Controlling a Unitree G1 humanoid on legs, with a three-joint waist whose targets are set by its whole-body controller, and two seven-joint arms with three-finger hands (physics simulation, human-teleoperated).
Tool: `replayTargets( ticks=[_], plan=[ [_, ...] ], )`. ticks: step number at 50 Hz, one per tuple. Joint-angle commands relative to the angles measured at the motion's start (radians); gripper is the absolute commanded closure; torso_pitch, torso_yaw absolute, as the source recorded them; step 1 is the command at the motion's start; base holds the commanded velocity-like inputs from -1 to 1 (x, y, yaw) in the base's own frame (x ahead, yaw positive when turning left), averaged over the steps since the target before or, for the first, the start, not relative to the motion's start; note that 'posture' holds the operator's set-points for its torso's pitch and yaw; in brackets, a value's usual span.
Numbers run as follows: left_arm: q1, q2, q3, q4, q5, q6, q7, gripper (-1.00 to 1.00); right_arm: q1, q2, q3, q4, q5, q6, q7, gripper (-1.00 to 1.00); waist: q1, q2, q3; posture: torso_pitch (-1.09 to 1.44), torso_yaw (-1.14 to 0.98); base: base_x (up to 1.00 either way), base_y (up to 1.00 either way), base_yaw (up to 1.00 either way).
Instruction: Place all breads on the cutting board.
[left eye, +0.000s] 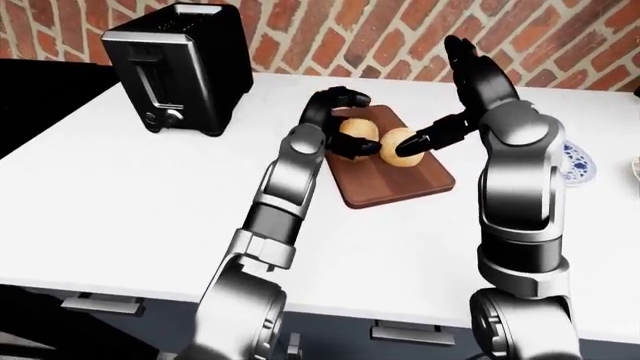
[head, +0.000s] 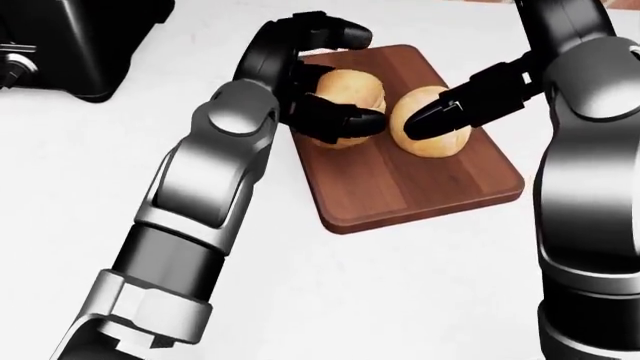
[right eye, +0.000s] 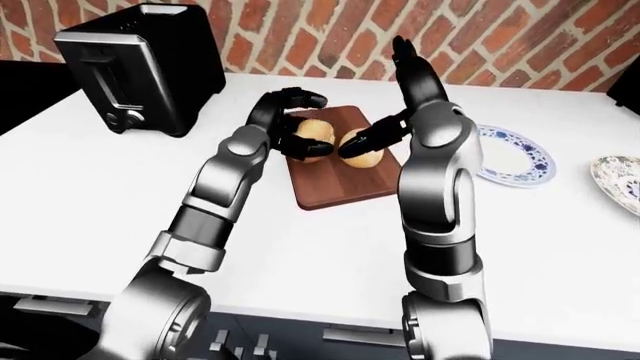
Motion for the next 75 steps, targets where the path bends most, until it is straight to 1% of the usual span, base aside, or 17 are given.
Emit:
replayTargets(
  ticks=[1, 8, 13, 23, 31, 36, 45, 49, 51, 56, 57, 62, 64, 68, 72, 74, 75],
  plan=[
    [-0.033, 0.0, -0.002, -0.049, 0.005, -0.03, 0.003, -0.3, -0.035, -0.011, -0.006, -0.031, -0.01, -0.018, -0.007, -1.0, 0.0, -0.004, -0.031, 0.0, 0.0, 0.0, 0.0, 0.0],
    [-0.023, -0.005, -0.006, -0.061, 0.016, -0.031, -0.001, -0.49, -0.036, -0.013, -0.006, -0.036, -0.015, -0.014, 0.0, -1.0, 0.0, -0.005, -0.031, 0.0, 0.0, 0.0, 0.0, 0.0],
    [-0.012, -0.012, -0.008, -0.072, 0.021, -0.029, -0.005, -0.47, -0.031, -0.01, -0.009, -0.034, -0.012, -0.021, -0.005, -1.0, 0.0, -0.005, -0.032, 0.0, 0.0, 0.0, 0.0, 0.0],
    [-0.016, 0.006, -0.009, -0.264, 0.025, 0.114, -0.04, -0.48, -0.042, -0.015, -0.002, -0.057, -0.029, 0.005, 0.015, -1.0, -0.001, -0.002, -0.028, 0.0, 0.0, 0.0, 0.0, 0.0],
    [-0.006, 0.019, -0.008, -0.365, 0.026, 0.177, -0.063, -0.47, -0.046, -0.01, 0.003, -0.066, -0.043, 0.01, 0.028, -1.0, -0.001, 0.0, -0.027, 0.0, 0.0, 0.0, 0.0, 0.0],
    [0.047, 0.054, -0.009, -0.59, 0.031, 0.305, -0.119, -0.48, -0.046, -0.031, 0.005, -0.14, -0.073, 0.064, 0.088, -1.0, -0.003, 0.002, -0.024, 0.0, 0.0, 0.0, 0.0, 0.0],
    [0.107, 0.14, 0.028, -0.921, 0.019, 0.509, -0.209, -0.51, -0.027, -0.064, 0.018, -0.284, -0.183, 0.159, 0.244, -1.0, -0.005, 0.008, -0.013, 0.0, 0.0, 0.0, 0.0, 0.0],
    [0.094, 0.212, 0.086, -1.016, -0.006, 0.591, -0.243, -0.58, -0.071, -0.129, 0.011, -0.351, -0.257, 0.241, 0.377, -1.0, -0.004, 0.011, -0.011, 0.0, 0.0, 0.0, 0.0, 0.0],
    [0.078, 0.256, 0.123, -1.058, -0.03, 0.639, -0.255, -0.75, -0.089, -0.171, 0.011, -0.39, -0.305, 0.293, 0.458, -1.0, -0.004, 0.013, -0.008, 0.0, 0.0, 0.0, 0.0, 0.0],
    [0.03, 0.356, 0.209, -1.115, -0.113, 0.738, -0.254, -0.89, -0.145, -0.247, -0.008, -0.442, -0.403, 0.382, 0.607, -1.0, -0.007, 0.018, 0.004, 0.0, 0.0, 0.0, 0.0, 0.0],
    [0.022, 0.377, 0.226, -1.122, -0.13, 0.757, -0.252, -1.0, -0.152, -0.259, -0.016, -0.449, -0.421, 0.393, 0.628, -1.0, -0.007, 0.019, 0.005, 0.0, 0.0, 0.0, 0.0, 0.0],
    [-0.018, 0.461, 0.286, -1.148, -0.213, 0.828, -0.227, -1.0, -0.172, -0.326, -0.031, -0.487, -0.507, 0.455, 0.764, -1.0, -0.008, 0.023, 0.011, 0.0, 0.0, 0.0, 0.0, 0.0],
    [-0.028, 0.509, 0.335, -1.168, -0.252, 0.865, -0.227, -1.0, -0.188, -0.368, -0.047, -0.496, -0.543, 0.474, 0.825, -1.0, -0.009, 0.024, 0.012, 0.0, 0.0, 0.0, 0.0, 0.0],
    [0.013, 0.583, 0.416, -1.177, -0.327, 0.869, -0.213, -1.0, -0.192, -0.442, -0.077, -0.521, -0.617, 0.507, 0.951, -1.0, -0.012, 0.029, 0.018, 0.0, 0.0, 0.0, 0.0, 0.0],
    [0.07, 0.634, 0.47, -1.181, -0.408, 0.85, -0.181, -1.0, -0.152, -0.508, -0.112, -0.563, -0.713, 0.519, 1.097, -1.0, -0.013, 0.034, 0.02, 0.0, 0.0, 0.0, 0.0, 0.0],
    [0.123, 0.647, 0.509, -1.219, -0.46, 0.862, -0.168, -1.0, -0.108, -0.579, -0.135, -0.596, -0.683, 0.556, 1.115, -1.0, -0.013, 0.035, 0.019, 0.0, 0.0, 0.0, 0.0, 0.0],
    [0.163, 0.653, 0.529, -1.246, -0.487, 0.861, -0.166, -1.0, -0.08, -0.644, -0.142, -0.62, -0.645, 0.603, 1.116, -1.0, -0.013, 0.034, 0.018, 0.0, 0.0, 0.0, 0.0, 0.0]
  ],
)
